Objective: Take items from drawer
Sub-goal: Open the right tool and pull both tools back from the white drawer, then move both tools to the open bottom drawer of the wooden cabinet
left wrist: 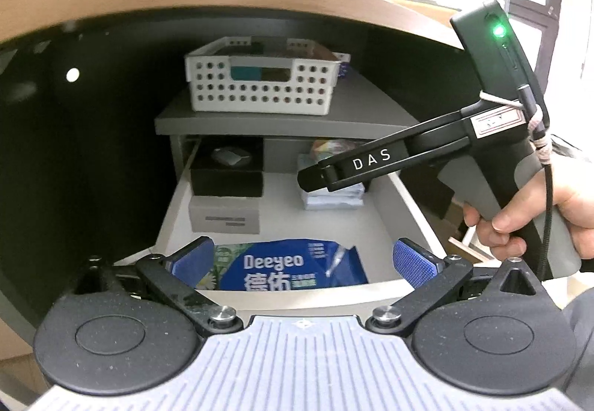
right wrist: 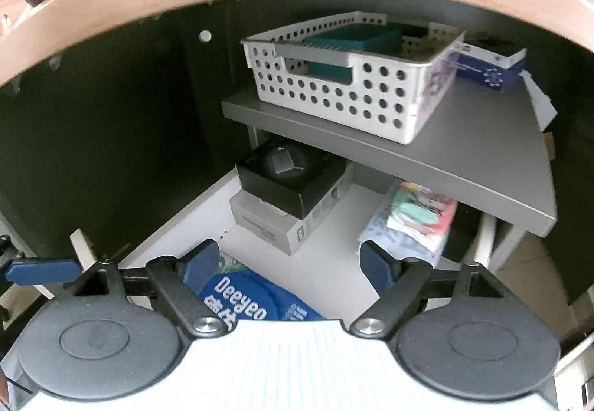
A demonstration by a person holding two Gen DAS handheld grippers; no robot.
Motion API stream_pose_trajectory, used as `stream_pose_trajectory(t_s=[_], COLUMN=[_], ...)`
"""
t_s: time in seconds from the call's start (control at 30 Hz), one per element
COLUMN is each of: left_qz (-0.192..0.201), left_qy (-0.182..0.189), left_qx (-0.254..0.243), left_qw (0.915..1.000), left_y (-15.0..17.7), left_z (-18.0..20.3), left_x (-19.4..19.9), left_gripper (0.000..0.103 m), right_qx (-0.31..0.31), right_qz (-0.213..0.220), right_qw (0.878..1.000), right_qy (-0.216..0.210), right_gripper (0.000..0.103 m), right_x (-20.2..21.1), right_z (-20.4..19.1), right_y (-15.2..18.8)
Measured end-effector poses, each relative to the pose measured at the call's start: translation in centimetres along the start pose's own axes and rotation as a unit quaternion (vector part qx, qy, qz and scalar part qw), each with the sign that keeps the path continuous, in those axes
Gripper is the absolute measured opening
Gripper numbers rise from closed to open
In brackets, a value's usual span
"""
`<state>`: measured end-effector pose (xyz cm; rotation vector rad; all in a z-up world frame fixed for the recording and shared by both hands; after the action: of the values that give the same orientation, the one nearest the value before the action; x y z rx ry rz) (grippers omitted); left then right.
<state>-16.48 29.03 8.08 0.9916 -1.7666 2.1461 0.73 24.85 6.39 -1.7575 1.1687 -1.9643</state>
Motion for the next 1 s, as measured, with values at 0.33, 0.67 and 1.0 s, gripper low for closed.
stream_pose_trajectory(t_s=[0.33,0.67,1.0], left_qz=[0.0,0.009,0.005], left_qy=[0.018,0.06,0.11], left_qx=[-0.021,-0.059,-0.085], left_qw=[0.9996,0.9964,0.9904], left_y=[0.8,0.9,1.2], left_z=[2.0,5.2,8.9], left_x=[2.1,2.4,1.6], left_gripper=[0.103,0.103,0.103], right_qx=[-0.031,-0.08,-0.16], right_qz=[0.028,0.061,0.081], right_qw=[0.999,0.992,0.974], right_qy=[0.031,0.072,0.142], right_gripper=[0.092,0.094,0.097], right_x=[5.4,11.0,15.8], right_z=[0.1,1.6,5.2], right_y=[3.1,6.6,11.8])
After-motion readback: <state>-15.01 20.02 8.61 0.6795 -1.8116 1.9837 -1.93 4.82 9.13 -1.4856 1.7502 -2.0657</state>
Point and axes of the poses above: each gripper's, at about its wrist camera, not at the fingertips, and x roughly against the way its jaws point, z to its right, y to its underside, the point moved 3 cm from there along -x, roughly the way its jaws point, and after that the axes turned 6 degrees about -z, right-handed, at the moved point
